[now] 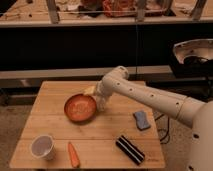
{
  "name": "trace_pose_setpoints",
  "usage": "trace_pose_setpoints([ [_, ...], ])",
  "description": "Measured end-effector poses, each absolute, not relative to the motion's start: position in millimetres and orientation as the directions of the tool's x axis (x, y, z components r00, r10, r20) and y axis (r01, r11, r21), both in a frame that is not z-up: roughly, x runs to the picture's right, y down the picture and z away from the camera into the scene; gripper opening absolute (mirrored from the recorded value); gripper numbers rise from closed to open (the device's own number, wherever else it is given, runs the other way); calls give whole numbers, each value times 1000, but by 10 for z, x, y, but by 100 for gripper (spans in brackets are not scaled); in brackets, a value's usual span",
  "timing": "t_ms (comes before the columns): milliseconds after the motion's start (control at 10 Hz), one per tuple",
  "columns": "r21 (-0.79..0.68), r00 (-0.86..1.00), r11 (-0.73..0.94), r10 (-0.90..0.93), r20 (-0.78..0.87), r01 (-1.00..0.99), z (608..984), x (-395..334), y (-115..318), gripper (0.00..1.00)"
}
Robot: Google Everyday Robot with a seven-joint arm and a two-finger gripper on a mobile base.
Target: Drag the ceramic bowl in a circle
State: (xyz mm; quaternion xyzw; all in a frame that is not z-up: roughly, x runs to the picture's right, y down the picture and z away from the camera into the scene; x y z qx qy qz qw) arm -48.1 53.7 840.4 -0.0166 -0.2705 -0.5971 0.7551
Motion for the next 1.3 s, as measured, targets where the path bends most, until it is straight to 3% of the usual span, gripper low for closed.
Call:
trace_pose_setpoints([
  [1300,303,115,272,-886,449,913,8464,-445,638,80],
])
